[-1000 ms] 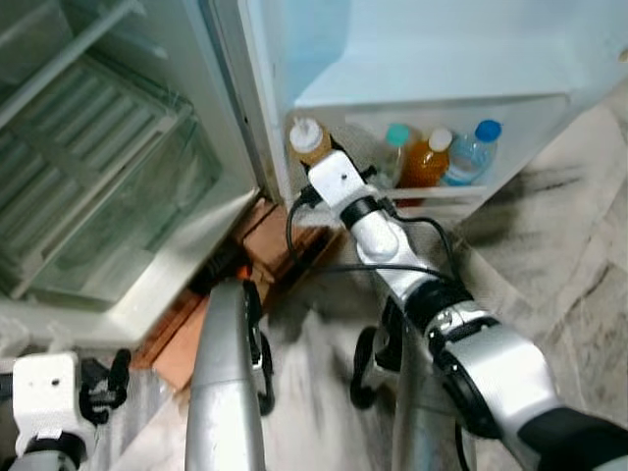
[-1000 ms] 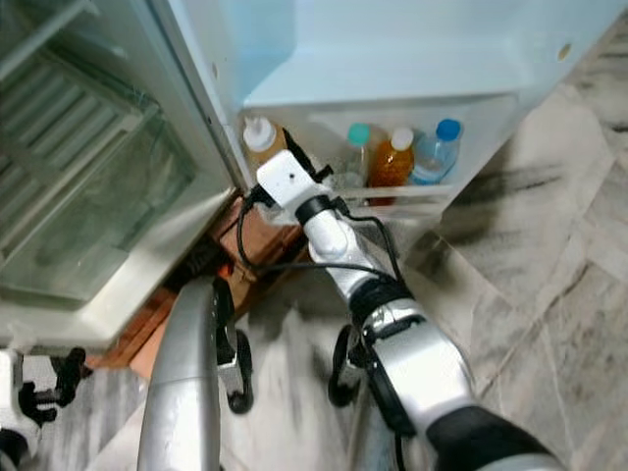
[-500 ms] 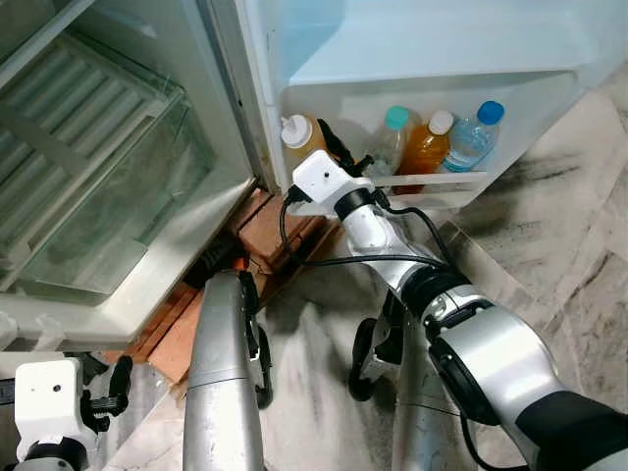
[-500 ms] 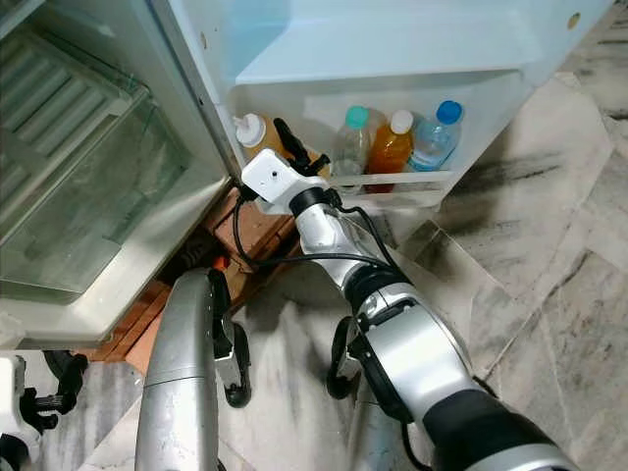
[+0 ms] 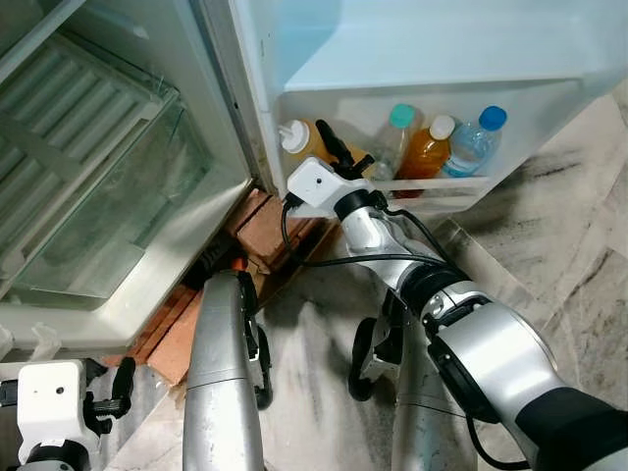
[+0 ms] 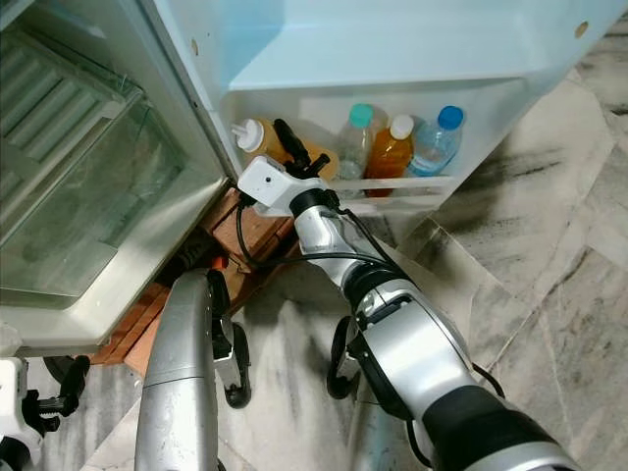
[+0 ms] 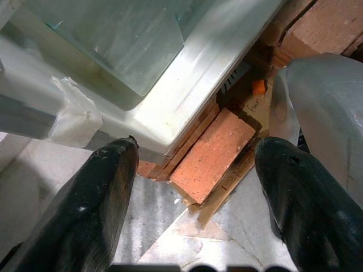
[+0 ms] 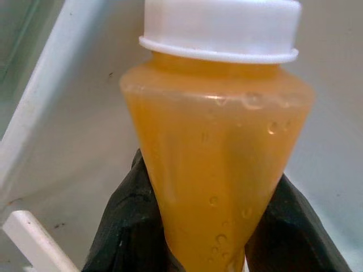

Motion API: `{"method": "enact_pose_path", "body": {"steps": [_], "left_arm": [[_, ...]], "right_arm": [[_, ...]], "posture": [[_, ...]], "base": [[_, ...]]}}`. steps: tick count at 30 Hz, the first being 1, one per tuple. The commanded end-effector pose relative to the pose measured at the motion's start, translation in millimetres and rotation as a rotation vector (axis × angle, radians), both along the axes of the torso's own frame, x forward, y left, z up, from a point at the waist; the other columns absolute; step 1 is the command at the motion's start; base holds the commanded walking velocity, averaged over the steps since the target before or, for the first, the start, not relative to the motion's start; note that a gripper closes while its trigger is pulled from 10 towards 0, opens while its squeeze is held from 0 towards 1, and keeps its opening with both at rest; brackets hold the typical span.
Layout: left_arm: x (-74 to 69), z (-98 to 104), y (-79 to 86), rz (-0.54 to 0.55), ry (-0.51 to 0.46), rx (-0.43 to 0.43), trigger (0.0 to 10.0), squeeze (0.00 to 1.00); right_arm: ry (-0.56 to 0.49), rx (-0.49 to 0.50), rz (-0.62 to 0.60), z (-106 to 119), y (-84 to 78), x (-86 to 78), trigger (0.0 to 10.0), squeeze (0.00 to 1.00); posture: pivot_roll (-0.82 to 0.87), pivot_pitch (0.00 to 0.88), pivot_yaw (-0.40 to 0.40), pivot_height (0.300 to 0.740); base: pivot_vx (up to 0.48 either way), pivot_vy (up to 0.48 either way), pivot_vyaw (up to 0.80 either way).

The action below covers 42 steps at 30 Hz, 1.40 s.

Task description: Restocking fridge

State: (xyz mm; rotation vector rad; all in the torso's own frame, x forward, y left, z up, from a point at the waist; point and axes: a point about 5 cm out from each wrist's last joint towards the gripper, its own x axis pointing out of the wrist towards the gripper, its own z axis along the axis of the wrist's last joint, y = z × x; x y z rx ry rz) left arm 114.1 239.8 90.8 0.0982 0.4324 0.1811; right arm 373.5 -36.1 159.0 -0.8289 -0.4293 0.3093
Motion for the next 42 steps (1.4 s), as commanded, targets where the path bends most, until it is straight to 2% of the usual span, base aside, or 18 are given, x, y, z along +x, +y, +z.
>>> {"method": "enact_pose_path", "body": {"steps": [1,5,8,12,13,16,17,18,20,21,23,26,30,35,37,41,42], "left_arm": [[-8.0,-2.8,0.9,0.003,0.04,0.01,10.0,0.0],[-7.6,-1.7,2.0,0.001,0.039,0.017,10.0,0.0],[-7.8,-2.0,2.1,0.001,0.041,0.018,10.0,0.0],[-5.1,-2.4,0.1,-0.005,0.038,0.018,10.0,0.0],[-3.9,-2.2,-0.5,-0.009,0.035,0.02,10.0,0.0],[-3.5,-2.0,-0.5,-0.01,0.035,0.022,10.0,0.0],[-3.4,-1.9,-0.4,-0.011,0.035,0.023,10.0,0.0],[-3.4,-1.9,-0.4,-0.011,0.035,0.023,10.0,0.0],[-3.9,-2.3,-0.1,-0.013,0.038,0.024,10.0,0.0],[-3.9,-2.3,-0.1,-0.013,0.038,0.024,10.0,0.0],[-3.1,-2.8,-0.2,-0.019,0.039,0.027,10.0,0.0],[-0.9,-3.2,-0.9,-0.025,0.038,0.029,10.0,0.0],[0.9,-3.5,-1.4,-0.029,0.036,0.031,10.0,0.0],[2.0,-3.5,-1.6,-0.034,0.034,0.035,10.0,0.0],[2.8,-3.8,-1.9,-0.038,0.033,0.039,10.0,0.0],[4.3,-3.7,-2.1,-0.041,0.03,0.042,10.0,0.0],[5.0,-3.5,-2.1,-0.043,0.028,0.045,10.0,0.0]], "right_arm": [[0.101,-0.028,-0.007,-24.4,-0.2,-7.3,10.0,0.0],[-0.1,-0.093,-0.05,-11.3,-4.0,-5.2,10.0,0.0],[-0.14,-0.08,-0.061,-1.8,-4.2,-2.0,10.0,0.0],[-0.024,-0.037,-0.092,-7.5,-8.9,1.0,10.0,0.0],[0.094,0.033,-0.127,-15.8,-14.8,2.2,10.0,0.0],[0.233,0.124,-0.175,-28.5,-22.6,1.9,10.0,0.0],[0.296,0.19,-0.21,-33.5,-28.1,2.2,10.0,0.0],[0.296,0.19,-0.21,-33.5,-28.1,2.2,10.0,0.0],[0.421,0.3,-0.238,-42.2,-36.1,2.3,10.0,0.0],[0.421,0.3,-0.238,-42.2,-36.1,2.3,10.0,0.0],[0.486,0.37,-0.259,-46.1,-41.0,2.6,10.0,0.0],[0.533,0.438,-0.269,-46.8,-44.2,3.8,10.0,0.0],[0.564,0.472,-0.27,-46.0,-45.4,5.3,10.0,0.0],[0.518,0.427,-0.219,-38.4,-40.0,6.9,10.0,0.0],[0.556,0.482,-0.22,-39.3,-38.6,7.0,10.0,0.0],[0.57,0.499,-0.22,-39.6,-39.6,7.2,10.0,0.0],[0.578,0.515,-0.223,-39.9,-40.7,7.4,10.0,0.64]], "posture": [[0.47,0.422,0.058,0.51],[0.47,0.426,0.063,0.51],[0.47,0.425,0.063,0.51],[0.47,0.42,0.06,0.51],[0.47,0.42,0.06,0.51],[0.47,0.422,0.061,0.51],[0.47,0.424,0.061,0.51],[0.47,0.424,0.061,0.51],[0.47,0.422,0.062,0.51],[0.47,0.422,0.062,0.51],[0.47,0.421,0.062,0.51],[0.46,0.417,0.06,0.51],[0.46,0.415,0.061,0.51],[0.46,0.413,0.061,0.51],[0.46,0.409,0.063,0.51],[0.47,0.407,0.063,0.51],[0.47,0.405,0.062,0.51]], "base": [[0.0,0.0,0.0],[0.0,0.0,0.0],[0.0,0.0,0.0],[0.0,0.0,0.0],[0.0,0.0,0.0],[0.0,0.0,0.0],[0.0,0.0,0.0],[0.0,0.0,0.0],[0.0,0.0,0.0],[0.0,0.0,0.0],[0.0,0.0,0.0],[0.0,0.0,0.0],[0.0,0.0,0.0],[0.0,0.0,0.0],[0.0,0.0,0.0],[0.0,0.0,0.0],[0.0,0.0,0.0]]}}
